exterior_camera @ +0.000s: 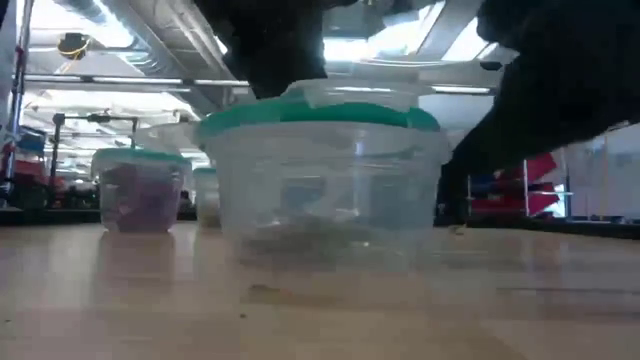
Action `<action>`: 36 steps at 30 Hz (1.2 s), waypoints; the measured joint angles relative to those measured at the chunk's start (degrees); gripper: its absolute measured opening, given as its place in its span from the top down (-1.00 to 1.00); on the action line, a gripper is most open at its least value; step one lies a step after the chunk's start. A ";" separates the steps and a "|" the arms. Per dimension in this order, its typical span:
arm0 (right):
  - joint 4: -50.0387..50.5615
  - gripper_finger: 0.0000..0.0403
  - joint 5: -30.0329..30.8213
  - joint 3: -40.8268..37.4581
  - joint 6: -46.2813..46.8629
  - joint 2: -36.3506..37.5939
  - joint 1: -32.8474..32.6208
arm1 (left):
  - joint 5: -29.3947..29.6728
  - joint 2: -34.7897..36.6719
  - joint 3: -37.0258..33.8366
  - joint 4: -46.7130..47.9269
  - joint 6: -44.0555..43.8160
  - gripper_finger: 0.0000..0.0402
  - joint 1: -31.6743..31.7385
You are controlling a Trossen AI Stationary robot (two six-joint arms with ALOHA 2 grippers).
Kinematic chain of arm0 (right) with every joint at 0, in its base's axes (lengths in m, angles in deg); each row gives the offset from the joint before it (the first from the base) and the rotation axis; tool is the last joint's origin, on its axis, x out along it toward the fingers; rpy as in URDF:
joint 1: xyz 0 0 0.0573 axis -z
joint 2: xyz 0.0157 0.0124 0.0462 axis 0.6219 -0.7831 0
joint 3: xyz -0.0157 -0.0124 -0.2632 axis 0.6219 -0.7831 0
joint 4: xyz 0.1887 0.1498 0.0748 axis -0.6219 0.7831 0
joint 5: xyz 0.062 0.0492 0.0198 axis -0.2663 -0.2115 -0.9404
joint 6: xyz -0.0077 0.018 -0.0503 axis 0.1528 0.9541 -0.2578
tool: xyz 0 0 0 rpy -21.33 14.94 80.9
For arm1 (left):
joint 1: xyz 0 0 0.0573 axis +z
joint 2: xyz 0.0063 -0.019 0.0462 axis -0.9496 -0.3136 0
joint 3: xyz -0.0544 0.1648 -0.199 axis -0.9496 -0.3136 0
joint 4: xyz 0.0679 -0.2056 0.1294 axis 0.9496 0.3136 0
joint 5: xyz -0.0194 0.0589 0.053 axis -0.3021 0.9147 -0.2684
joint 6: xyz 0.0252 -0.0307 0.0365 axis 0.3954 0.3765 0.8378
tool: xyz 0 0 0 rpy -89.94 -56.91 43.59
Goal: Sort candy
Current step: Close the large transparent bin
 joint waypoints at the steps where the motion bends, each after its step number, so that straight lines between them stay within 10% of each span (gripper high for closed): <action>1: 0.87 0.48 -1.20 0.00 0.43 1.26 -0.46 | 0.44 -0.02 0.00 -0.45 0.06 1.00 0.01; 5: 0.07 0.48 -7.81 0.10 -0.20 2.00 -3.37 | 1.29 0.17 -0.11 -1.81 1.78 1.00 0.10; 18: -18.87 0.48 0.34 -0.04 4.43 -13.85 1.08 | 1.00 7.18 -0.66 9.82 -3.25 1.00 -0.18; 36: -26.94 0.48 0.26 -0.04 -9.54 -13.14 3.61 | 5.28 5.98 -7.30 -6.96 -1.90 1.00 1.47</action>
